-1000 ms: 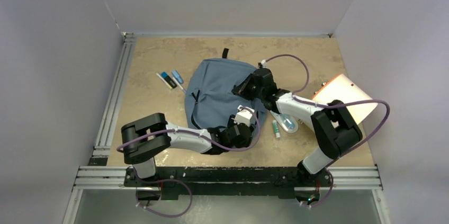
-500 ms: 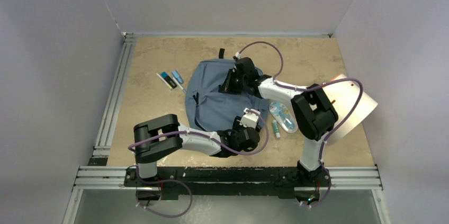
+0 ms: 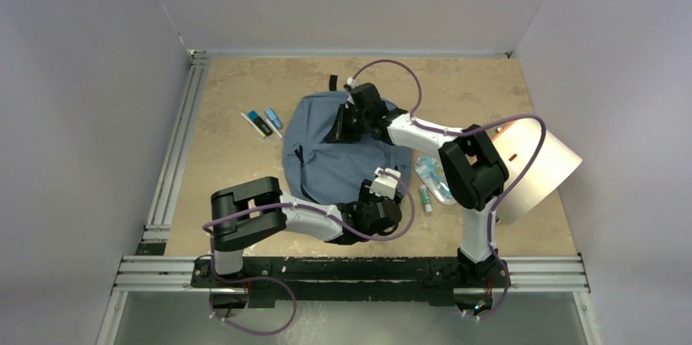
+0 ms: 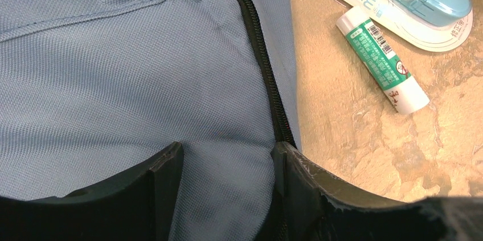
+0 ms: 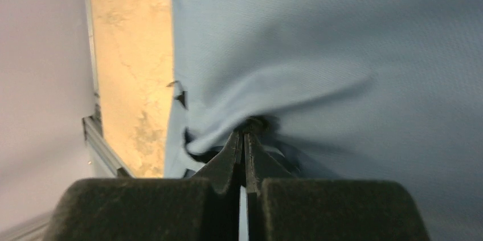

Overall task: Pack the student bag
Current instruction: Unzip the student bag at the center of the board.

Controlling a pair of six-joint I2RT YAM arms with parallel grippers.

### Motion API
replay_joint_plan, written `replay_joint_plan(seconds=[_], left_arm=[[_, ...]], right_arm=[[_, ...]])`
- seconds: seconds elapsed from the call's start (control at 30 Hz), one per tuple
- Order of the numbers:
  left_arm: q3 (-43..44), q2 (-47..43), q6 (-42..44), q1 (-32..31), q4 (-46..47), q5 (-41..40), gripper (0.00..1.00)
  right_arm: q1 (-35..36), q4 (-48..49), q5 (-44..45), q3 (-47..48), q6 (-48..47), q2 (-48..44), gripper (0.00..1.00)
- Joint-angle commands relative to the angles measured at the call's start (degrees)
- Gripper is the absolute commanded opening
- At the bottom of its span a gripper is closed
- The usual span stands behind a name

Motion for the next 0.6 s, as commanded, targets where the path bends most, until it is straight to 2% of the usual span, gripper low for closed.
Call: replay_joint_plan(seconds=[0.0,0.27,0.57], left_arm=[[-2.66,3.0,-4.16,-2.72,-3.11,13.22,0.58],[-2.58,3.24,-4.09,-2.72,-2.32,13.3,0.58],[-2.39,3.37,-3.49,-2.72,-2.09,13.52,0.58]], right_arm=[[1.76,12.31,-7.26,4.61,0.79,-0.97,0.0],[2.07,13.23,-7.57,2.73,-0.12,-4.06,0.0],[4.41,8.82,-10.57,10.57,-4.0,3.3,0.0]])
